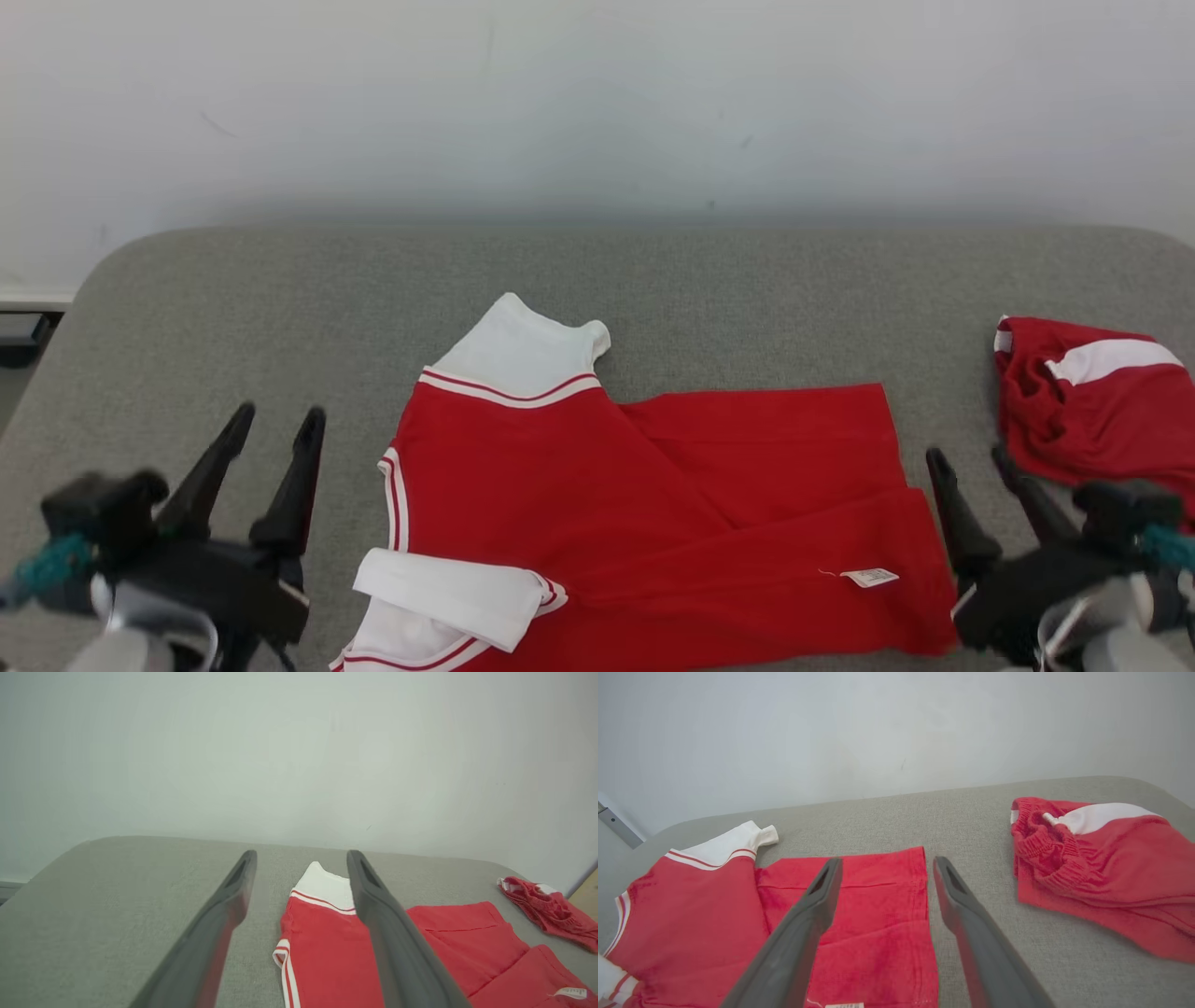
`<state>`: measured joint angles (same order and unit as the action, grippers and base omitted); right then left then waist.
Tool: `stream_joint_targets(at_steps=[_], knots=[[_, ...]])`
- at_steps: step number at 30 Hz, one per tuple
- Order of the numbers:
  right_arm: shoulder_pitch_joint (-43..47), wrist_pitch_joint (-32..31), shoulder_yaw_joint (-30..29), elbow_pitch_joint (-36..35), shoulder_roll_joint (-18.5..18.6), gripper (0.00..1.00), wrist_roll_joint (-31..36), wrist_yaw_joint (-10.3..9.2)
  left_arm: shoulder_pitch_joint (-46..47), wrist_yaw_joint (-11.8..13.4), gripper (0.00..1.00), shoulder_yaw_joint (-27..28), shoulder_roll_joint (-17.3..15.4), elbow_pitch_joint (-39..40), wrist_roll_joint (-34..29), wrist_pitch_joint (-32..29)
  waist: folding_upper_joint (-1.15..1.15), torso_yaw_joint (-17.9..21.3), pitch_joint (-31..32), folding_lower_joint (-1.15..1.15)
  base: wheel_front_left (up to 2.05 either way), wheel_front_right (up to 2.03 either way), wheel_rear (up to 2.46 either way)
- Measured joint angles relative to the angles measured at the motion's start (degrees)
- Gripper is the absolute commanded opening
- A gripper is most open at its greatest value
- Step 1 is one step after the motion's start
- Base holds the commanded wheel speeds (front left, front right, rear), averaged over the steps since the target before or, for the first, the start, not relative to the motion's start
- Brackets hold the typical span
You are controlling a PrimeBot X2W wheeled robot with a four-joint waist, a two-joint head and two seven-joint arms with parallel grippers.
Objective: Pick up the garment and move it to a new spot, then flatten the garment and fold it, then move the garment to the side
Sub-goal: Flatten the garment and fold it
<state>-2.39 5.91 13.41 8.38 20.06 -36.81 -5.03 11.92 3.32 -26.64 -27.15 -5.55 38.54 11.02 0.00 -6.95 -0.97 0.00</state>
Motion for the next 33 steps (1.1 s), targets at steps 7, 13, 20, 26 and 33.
stream_joint_targets(at_steps=[7, 13, 20, 26, 33], knots=[[-11.6, -6.1, 2.5, 4.4, 0.7, 1.00, 2.4, -0.01, 13.0, -8.2, 1.00, -3.5, -1.1, -6.7, 1.7, -7.3, 0.00, 0.9, -3.7, 0.00, 0.00, 0.00, 0.00], [-20.8, -11.2, 5.3, 8.5, 0.2, 1.00, 4.4, -0.10, 24.9, -10.3, 1.00, -5.2, -1.4, -13.9, 1.7, -12.9, 0.00, 2.0, -8.0, 0.01, 0.00, 0.00, 0.00], [-30.6, -16.0, 7.7, 14.5, -3.0, 1.00, 6.2, -0.59, 35.7, -10.5, 1.00, -6.4, -0.7, -22.8, 6.0, -19.5, 0.01, 3.7, -14.1, 0.01, 0.00, 0.00, 0.00], [-36.6, -18.3, 9.3, 18.2, -4.7, 1.00, 7.2, -0.62, 42.6, -10.5, 1.00, -12.7, -3.4, -24.1, 9.3, -24.8, 0.01, 5.4, -17.9, 0.01, 0.00, 0.00, 0.00], [-41.2, -20.1, 11.3, 21.6, -7.4, 1.00, 8.8, -1.02, 47.2, -10.5, 1.00, -18.8, -4.7, -25.6, 12.0, -28.4, 0.01, 7.6, -21.5, 0.01, 0.00, 0.00, 0.00]])
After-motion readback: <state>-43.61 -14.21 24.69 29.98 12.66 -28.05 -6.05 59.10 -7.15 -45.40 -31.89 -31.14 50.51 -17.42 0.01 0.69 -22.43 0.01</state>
